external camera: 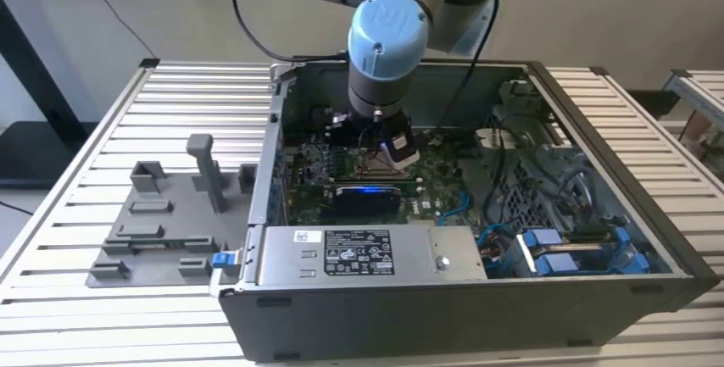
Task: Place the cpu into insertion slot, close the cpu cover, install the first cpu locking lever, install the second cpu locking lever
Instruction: 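Install the first cpu locking lever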
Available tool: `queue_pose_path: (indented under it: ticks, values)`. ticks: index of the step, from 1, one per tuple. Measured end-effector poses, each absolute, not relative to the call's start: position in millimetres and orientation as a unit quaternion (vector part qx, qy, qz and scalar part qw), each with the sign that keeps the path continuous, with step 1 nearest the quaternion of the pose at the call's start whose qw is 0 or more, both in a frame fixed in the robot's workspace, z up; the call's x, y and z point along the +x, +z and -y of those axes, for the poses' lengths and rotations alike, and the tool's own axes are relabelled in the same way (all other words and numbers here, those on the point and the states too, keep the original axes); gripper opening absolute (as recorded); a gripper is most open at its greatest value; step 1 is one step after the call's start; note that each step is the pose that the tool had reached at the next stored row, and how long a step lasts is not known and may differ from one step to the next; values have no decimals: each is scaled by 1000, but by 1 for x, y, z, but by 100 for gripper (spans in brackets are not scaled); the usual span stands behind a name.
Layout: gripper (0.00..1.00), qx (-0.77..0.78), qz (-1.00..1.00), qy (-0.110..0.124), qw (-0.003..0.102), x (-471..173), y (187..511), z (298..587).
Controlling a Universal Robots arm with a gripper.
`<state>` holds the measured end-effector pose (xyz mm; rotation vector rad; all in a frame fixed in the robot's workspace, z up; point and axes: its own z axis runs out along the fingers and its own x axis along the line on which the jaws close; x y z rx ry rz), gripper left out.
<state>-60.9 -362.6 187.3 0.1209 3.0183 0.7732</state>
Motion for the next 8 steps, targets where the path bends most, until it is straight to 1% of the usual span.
queue_pose_path:
  ticks: [8]
  values:
    - [11, 39, -968, 248, 12, -56, 187, 363]
